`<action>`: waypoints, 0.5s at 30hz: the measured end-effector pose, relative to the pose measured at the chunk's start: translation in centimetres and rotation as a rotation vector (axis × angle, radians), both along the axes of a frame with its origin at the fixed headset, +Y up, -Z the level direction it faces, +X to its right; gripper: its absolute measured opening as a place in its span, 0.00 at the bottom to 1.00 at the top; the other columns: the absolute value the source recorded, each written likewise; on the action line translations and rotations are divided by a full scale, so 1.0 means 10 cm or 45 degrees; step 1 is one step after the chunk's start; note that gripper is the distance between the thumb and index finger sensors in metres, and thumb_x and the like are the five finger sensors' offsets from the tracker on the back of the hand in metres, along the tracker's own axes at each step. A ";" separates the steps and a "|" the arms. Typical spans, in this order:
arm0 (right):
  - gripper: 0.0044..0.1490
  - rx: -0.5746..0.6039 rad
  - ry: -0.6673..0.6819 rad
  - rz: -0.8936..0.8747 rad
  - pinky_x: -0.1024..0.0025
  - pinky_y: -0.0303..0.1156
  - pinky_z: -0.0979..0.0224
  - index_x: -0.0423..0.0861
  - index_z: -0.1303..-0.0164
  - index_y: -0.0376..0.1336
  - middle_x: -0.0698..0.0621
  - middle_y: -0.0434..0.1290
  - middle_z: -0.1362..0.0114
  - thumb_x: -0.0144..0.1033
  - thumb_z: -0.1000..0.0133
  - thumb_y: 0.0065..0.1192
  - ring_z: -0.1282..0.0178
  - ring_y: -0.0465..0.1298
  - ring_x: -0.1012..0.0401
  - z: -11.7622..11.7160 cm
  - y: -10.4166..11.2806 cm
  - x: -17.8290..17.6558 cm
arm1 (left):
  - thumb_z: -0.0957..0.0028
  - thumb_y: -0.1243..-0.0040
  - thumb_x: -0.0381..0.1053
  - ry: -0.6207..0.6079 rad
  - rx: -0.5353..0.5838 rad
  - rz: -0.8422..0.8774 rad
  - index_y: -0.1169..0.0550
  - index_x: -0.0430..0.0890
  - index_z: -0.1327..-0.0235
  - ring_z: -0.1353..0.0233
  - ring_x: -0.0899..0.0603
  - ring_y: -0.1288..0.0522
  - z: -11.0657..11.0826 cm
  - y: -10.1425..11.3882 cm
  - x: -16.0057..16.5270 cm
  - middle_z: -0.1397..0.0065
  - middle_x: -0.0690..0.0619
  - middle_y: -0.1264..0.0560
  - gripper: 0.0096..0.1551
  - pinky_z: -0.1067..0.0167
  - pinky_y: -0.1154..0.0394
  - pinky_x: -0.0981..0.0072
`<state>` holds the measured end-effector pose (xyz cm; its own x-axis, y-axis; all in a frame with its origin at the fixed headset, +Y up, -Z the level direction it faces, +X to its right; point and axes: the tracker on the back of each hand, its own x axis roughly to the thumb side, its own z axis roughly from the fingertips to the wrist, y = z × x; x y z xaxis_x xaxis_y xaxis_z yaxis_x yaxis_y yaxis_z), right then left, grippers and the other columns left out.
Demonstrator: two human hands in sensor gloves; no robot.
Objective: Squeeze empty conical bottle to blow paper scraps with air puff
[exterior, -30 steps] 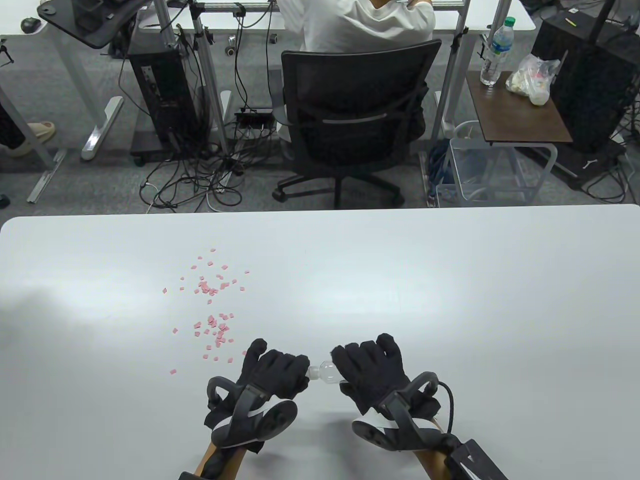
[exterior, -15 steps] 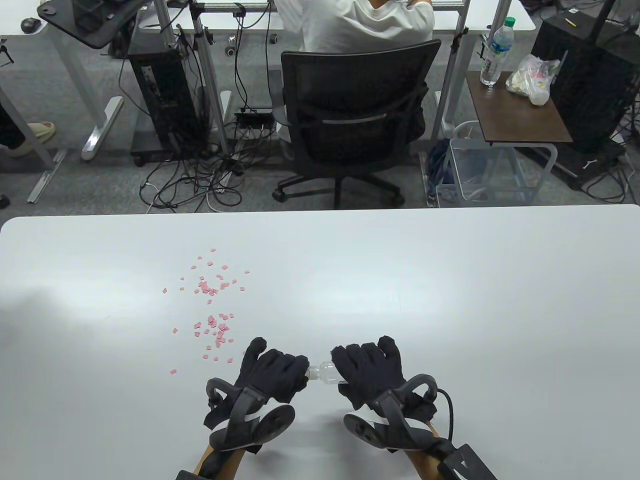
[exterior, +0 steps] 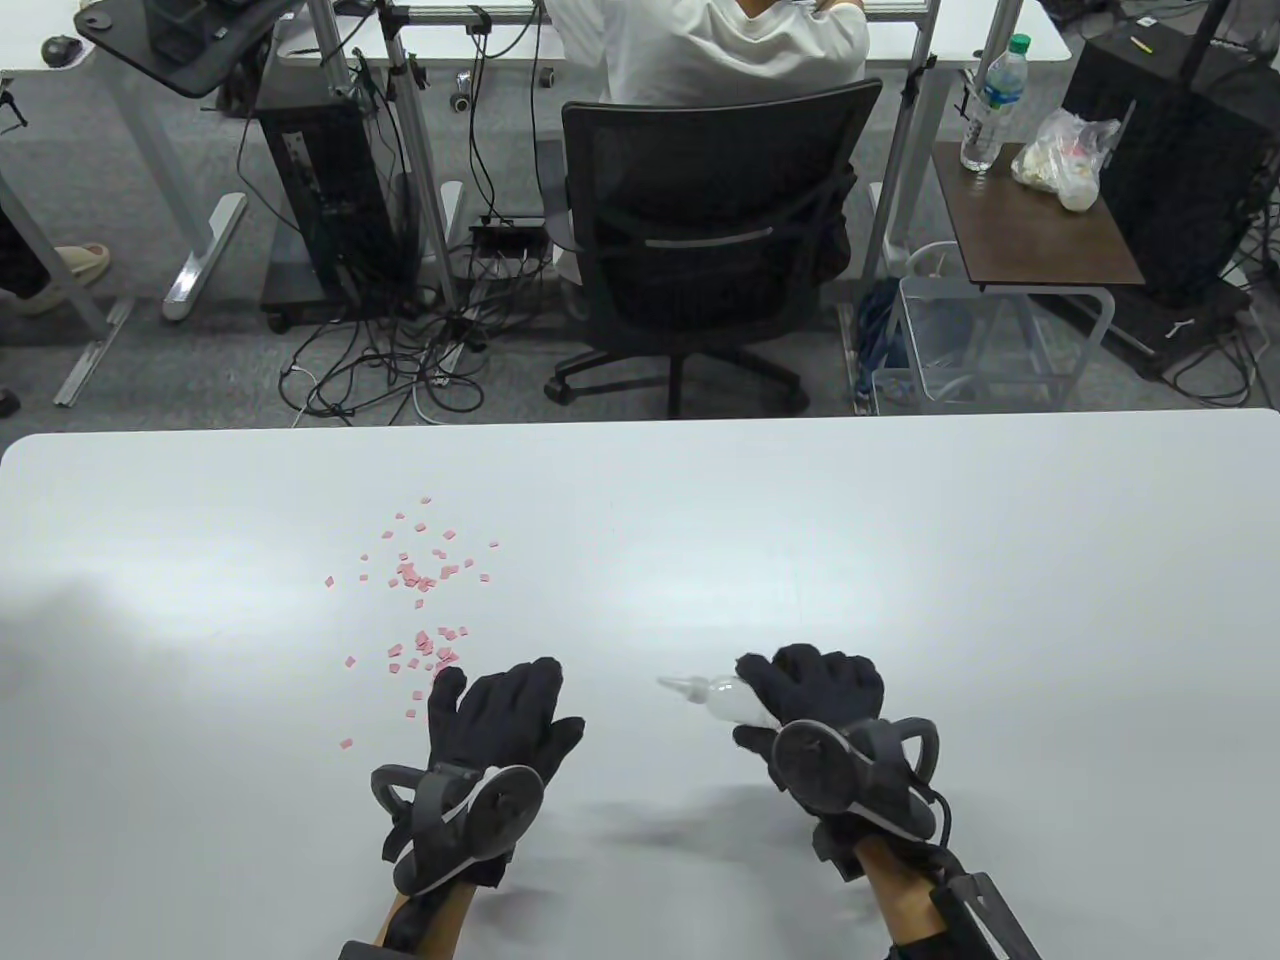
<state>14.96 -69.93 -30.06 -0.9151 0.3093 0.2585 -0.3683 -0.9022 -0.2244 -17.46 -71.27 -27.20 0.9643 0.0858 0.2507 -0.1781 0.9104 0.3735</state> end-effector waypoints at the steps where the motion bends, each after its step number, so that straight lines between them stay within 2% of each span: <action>1: 0.43 0.014 -0.045 -0.117 0.25 0.57 0.26 0.49 0.22 0.65 0.43 0.69 0.25 0.48 0.49 0.75 0.29 0.71 0.42 -0.07 0.06 0.10 | 0.45 0.37 0.65 0.008 -0.006 0.005 0.25 0.49 0.23 0.28 0.42 0.20 -0.01 0.00 -0.02 0.25 0.48 0.22 0.38 0.21 0.44 0.35; 4: 0.43 0.130 -0.232 -0.333 0.26 0.56 0.26 0.49 0.22 0.66 0.44 0.71 0.25 0.48 0.49 0.76 0.27 0.67 0.42 -0.22 0.17 0.32 | 0.44 0.37 0.65 0.012 -0.011 0.007 0.25 0.49 0.23 0.28 0.42 0.20 -0.02 -0.01 -0.04 0.25 0.48 0.22 0.38 0.21 0.45 0.34; 5: 0.43 0.132 -0.309 -0.381 0.27 0.57 0.26 0.49 0.22 0.66 0.45 0.71 0.25 0.48 0.49 0.76 0.28 0.67 0.43 -0.35 0.23 0.45 | 0.44 0.37 0.65 0.020 -0.015 -0.001 0.25 0.49 0.23 0.28 0.42 0.20 -0.03 0.00 -0.05 0.25 0.48 0.22 0.38 0.21 0.45 0.34; 10: 0.44 -0.049 -0.369 -0.720 0.31 0.60 0.26 0.49 0.21 0.65 0.45 0.72 0.23 0.47 0.49 0.76 0.33 0.70 0.45 -0.76 0.28 0.83 | 0.44 0.37 0.66 0.037 -0.016 0.005 0.25 0.49 0.23 0.27 0.42 0.21 -0.03 0.00 -0.06 0.25 0.48 0.22 0.38 0.21 0.47 0.33; 12: 0.44 -0.017 -0.448 -0.752 0.32 0.62 0.26 0.48 0.21 0.65 0.45 0.72 0.23 0.47 0.49 0.76 0.34 0.71 0.46 -0.88 0.28 0.94 | 0.44 0.37 0.66 0.048 -0.018 -0.003 0.25 0.49 0.23 0.27 0.42 0.21 -0.03 0.01 -0.06 0.25 0.48 0.22 0.38 0.21 0.48 0.32; 15: 0.44 -0.072 -0.493 -0.803 0.32 0.63 0.26 0.47 0.20 0.64 0.44 0.72 0.22 0.46 0.48 0.76 0.34 0.72 0.45 -1.06 0.18 1.05 | 0.44 0.37 0.66 0.050 -0.029 0.000 0.25 0.49 0.23 0.27 0.41 0.20 -0.03 0.02 -0.07 0.25 0.48 0.22 0.38 0.21 0.48 0.32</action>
